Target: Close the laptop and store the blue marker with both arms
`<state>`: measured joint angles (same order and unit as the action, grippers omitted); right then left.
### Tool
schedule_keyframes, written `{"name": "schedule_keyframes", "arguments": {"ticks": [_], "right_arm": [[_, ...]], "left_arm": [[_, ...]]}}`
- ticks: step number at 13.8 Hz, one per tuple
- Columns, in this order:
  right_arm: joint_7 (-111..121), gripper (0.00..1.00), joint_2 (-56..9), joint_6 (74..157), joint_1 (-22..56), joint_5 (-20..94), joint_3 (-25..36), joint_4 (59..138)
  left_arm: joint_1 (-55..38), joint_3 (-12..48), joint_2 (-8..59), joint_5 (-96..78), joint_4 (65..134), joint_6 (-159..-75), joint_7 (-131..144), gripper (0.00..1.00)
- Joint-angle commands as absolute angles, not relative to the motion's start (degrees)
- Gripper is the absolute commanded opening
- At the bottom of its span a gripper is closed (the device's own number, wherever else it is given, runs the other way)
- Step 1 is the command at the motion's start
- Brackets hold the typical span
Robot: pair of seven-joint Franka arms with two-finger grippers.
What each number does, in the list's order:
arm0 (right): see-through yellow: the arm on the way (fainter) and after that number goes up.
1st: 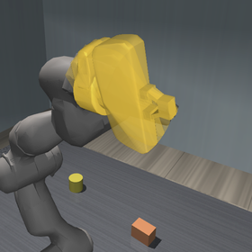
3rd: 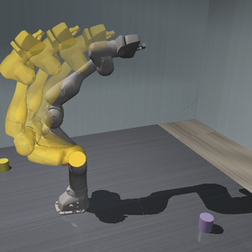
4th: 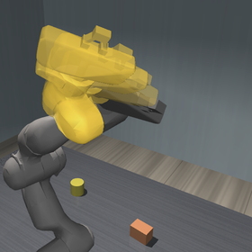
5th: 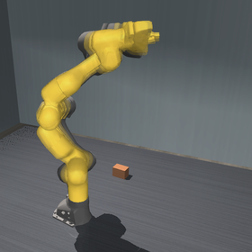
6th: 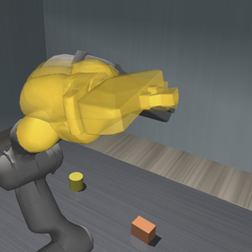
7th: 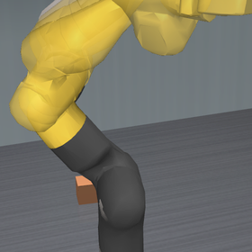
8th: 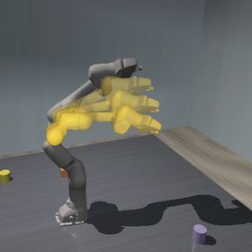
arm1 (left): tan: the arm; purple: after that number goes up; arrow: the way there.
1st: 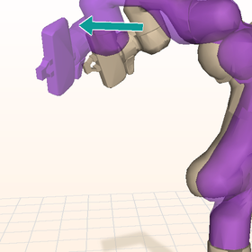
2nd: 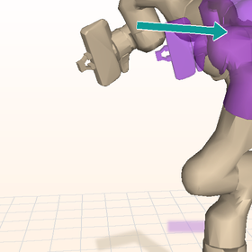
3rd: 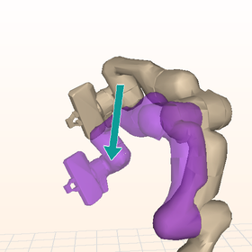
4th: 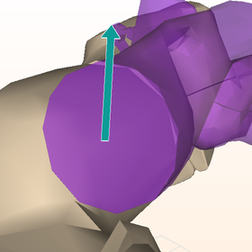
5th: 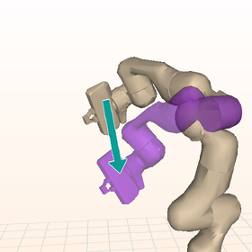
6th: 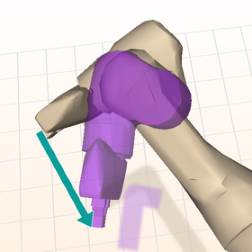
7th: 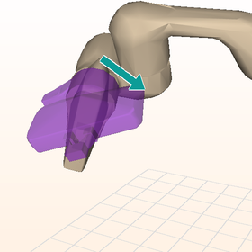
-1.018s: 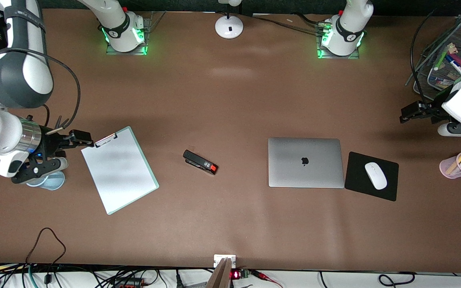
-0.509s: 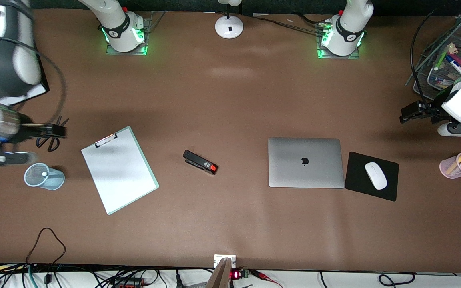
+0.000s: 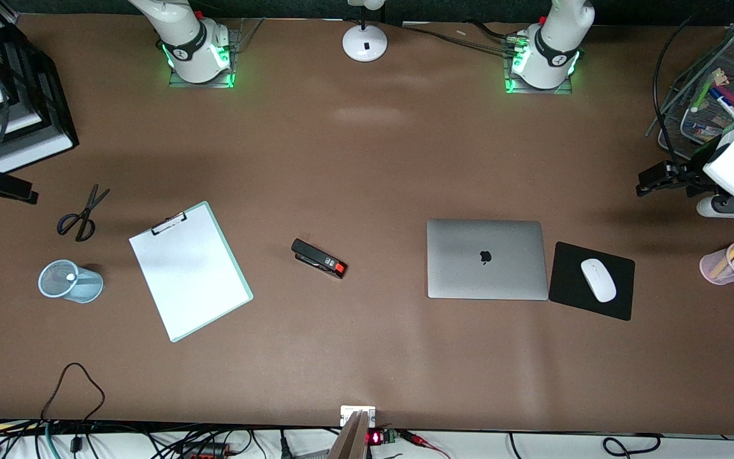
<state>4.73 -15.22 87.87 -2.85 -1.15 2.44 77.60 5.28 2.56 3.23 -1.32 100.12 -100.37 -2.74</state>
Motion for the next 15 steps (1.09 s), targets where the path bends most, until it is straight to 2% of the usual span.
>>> {"name": "schedule_keyframes", "arguments": {"ticks": [1, 6, 15], "right_arm": [[4.13, 1.00, -12.75, 88.68, -4.22, 1.49, 1.58, 80.59], [2.46, 1.00, -4.32, 93.60, -4.22, 1.76, 1.67, 92.01], [2.11, 1.00, -2.46, 90.36, -4.22, 1.58, 1.58, 92.02]], "left_arm": [[5.62, 2.55, 3.52, -2.55, 99.32, -99.67, -4.22, 1.00], [5.98, 2.55, 3.52, -2.55, 99.32, -99.67, -4.31, 1.00], [6.77, 2.55, 3.96, -2.55, 99.32, -99.67, -5.01, 1.00]]}}
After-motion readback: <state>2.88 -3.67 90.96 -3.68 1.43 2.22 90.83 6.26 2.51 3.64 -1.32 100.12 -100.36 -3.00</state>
